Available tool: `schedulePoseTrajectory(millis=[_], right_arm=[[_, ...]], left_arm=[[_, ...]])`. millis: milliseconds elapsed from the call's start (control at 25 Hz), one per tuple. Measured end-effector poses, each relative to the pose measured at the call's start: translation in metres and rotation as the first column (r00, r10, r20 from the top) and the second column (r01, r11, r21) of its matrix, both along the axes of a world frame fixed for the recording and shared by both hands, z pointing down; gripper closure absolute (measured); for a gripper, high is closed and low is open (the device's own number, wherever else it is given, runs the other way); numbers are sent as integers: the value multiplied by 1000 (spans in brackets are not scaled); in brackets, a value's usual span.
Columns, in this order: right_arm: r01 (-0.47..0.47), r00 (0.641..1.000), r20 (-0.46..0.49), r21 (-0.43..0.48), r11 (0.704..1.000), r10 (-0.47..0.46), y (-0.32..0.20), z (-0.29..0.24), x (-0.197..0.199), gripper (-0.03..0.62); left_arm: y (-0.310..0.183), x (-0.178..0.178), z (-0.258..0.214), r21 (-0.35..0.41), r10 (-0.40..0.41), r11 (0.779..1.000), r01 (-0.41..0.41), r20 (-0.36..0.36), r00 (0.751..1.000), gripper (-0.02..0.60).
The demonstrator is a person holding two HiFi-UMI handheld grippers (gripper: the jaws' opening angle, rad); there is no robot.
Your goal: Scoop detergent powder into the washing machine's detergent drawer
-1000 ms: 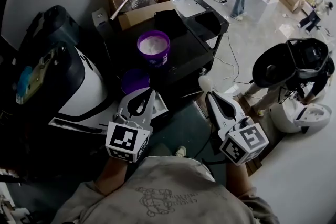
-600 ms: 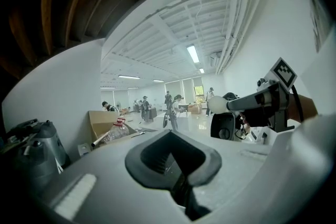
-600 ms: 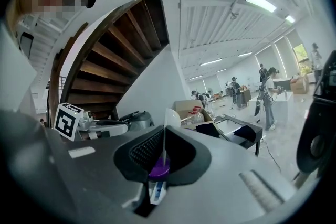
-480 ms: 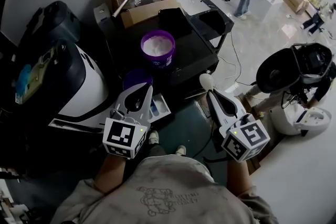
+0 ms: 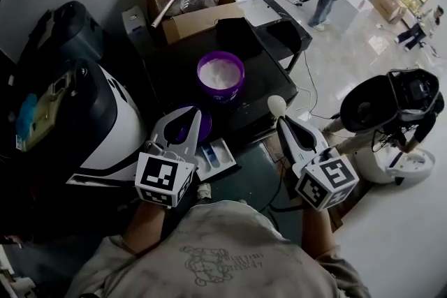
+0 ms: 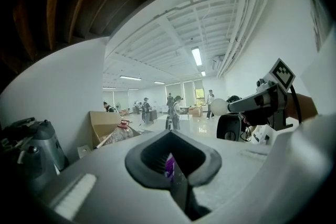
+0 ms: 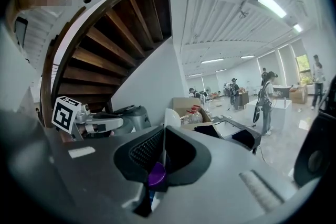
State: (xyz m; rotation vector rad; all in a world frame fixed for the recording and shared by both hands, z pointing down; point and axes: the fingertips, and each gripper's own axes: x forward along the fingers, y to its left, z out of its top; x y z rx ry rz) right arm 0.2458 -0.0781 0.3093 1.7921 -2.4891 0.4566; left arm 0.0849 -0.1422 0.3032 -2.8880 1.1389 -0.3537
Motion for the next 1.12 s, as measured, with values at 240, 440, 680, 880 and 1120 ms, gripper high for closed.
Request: schedulePoseTrajectory(millis=[240, 440, 680, 880, 1120], right_arm=[[0, 1000, -25, -18, 1000, -1, -34, -2, -33, 559], [-10, 999, -46, -53, 999, 7, -56, 8, -63, 559], [-40, 991, -129, -146, 988, 21, -88, 26, -84, 559], [-71, 961, -276, -216, 974, 9, -116, 39, -87, 559], [-80, 945, -323, -360, 930, -44, -162, 66, -88, 559]], left_arm=[[-34, -27, -4, 2, 19, 1000, -19, -22, 1000, 581], [-57, -52, 6, -16, 42, 999, -42, -31, 999, 580], [-82, -75, 18, -35, 89, 995, -91, -39, 995, 580], [-102, -84, 27, -50, 122, 991, -124, -42, 992, 580], [-126, -86, 38, -63, 139, 988, -140, -15, 990, 580]])
